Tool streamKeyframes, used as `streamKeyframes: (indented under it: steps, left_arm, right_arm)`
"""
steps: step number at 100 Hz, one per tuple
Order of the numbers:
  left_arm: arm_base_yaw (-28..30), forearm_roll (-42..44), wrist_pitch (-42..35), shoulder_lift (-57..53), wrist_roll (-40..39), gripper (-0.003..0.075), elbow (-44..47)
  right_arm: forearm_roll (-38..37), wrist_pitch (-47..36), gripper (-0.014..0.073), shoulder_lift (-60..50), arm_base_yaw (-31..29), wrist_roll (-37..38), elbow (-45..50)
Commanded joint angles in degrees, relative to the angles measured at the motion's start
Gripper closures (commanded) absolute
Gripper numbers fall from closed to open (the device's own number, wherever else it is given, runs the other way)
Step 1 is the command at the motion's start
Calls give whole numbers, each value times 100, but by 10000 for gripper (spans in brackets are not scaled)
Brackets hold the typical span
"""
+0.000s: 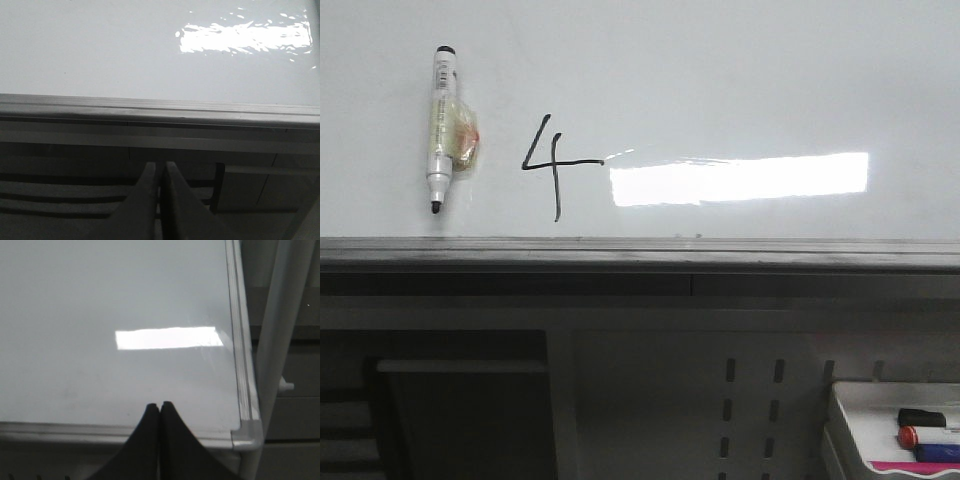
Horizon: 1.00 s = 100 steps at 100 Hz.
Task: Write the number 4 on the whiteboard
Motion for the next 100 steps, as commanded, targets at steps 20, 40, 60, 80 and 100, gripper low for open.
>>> streamKeyframes:
  steps: [20,40,60,80,100]
  left_arm:
    - [13,-42,-278,-146,-56,741,196]
    - [13,-42,-278,-146,-56,741,196]
    - [13,-42,-278,-146,-56,741,196]
    - [13,-42,-278,-146,-56,741,196]
    - [13,-42,-278,-146,-56,741,196]
  right_arm:
    - [-143,811,658,-143,-98,33,269]
    - [-143,1132,658,-143,-98,33,269]
    - [-143,1132,658,-143,-98,33,269]
    - [-143,1132,658,-143,-98,33,269]
    - [-143,1132,658,-143,-98,33,269]
